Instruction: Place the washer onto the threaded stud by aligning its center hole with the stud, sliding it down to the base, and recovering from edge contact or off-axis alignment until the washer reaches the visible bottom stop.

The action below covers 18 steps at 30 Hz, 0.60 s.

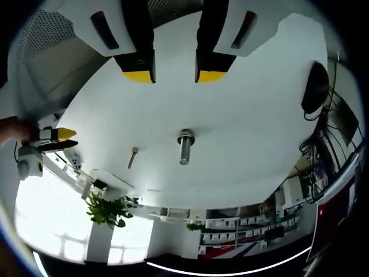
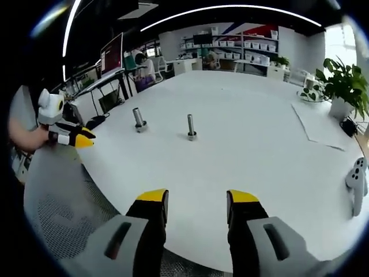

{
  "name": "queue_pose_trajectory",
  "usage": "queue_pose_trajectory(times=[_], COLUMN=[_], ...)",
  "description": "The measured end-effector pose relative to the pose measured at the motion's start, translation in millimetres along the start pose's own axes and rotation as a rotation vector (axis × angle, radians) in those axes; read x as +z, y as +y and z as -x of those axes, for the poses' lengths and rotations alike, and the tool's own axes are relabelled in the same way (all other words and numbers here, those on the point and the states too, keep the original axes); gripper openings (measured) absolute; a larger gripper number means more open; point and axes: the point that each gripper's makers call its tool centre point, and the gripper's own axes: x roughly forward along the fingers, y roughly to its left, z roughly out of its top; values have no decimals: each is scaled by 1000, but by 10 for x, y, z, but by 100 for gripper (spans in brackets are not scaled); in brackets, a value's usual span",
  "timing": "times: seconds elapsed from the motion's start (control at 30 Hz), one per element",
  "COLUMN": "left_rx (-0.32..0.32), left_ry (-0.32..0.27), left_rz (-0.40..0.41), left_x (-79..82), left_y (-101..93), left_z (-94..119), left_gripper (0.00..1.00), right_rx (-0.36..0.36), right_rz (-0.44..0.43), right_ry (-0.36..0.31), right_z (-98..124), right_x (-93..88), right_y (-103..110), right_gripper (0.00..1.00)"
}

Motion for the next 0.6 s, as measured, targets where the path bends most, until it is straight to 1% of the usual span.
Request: queue_pose_trajectory(times=[0.2,0.43,0.5,0.6], left_rx=[-2,-2,1,-19], left_ry=[3,3,22,49], left_rz=[1,1,-4,-19], left_x=[-4,-7,-48,-90], left_y=[-8,-8,1,-49], left_z=[0,1,-15,-38], left_gripper=[25,25,25,25], right_rx=[0,-11,-12,-13], right_rz=[7,-8,-5,-7], right_ry=[13,17,19,26], right_z=[-12,-8,-4,-6], right_x=[-28,-44,-43,-59], right_y=[-2,-32,-28,-30], right_gripper=[43,43,44,44])
